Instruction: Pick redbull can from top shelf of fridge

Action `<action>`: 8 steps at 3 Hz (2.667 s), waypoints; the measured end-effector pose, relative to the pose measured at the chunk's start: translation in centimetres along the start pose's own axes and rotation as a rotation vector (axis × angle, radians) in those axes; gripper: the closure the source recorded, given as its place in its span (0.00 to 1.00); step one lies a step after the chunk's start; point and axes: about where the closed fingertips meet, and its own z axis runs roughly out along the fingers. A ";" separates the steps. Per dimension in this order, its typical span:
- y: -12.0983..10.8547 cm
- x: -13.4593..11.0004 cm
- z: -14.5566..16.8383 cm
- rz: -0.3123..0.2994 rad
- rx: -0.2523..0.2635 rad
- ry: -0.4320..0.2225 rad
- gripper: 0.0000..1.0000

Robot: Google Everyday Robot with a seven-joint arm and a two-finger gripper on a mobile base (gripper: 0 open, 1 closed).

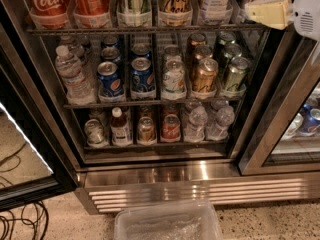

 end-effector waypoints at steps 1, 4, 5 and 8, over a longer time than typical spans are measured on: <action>-0.3 -0.1 0.8 0.033 0.001 -0.021 0.31; -0.1 0.9 3.2 0.130 -0.016 -0.049 0.33; -0.8 1.2 3.7 0.171 -0.005 -0.067 0.33; -1.8 2.0 4.9 0.254 0.038 -0.089 0.30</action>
Offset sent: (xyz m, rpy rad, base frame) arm 0.0280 0.0010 -0.0167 0.1106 0.0052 0.0369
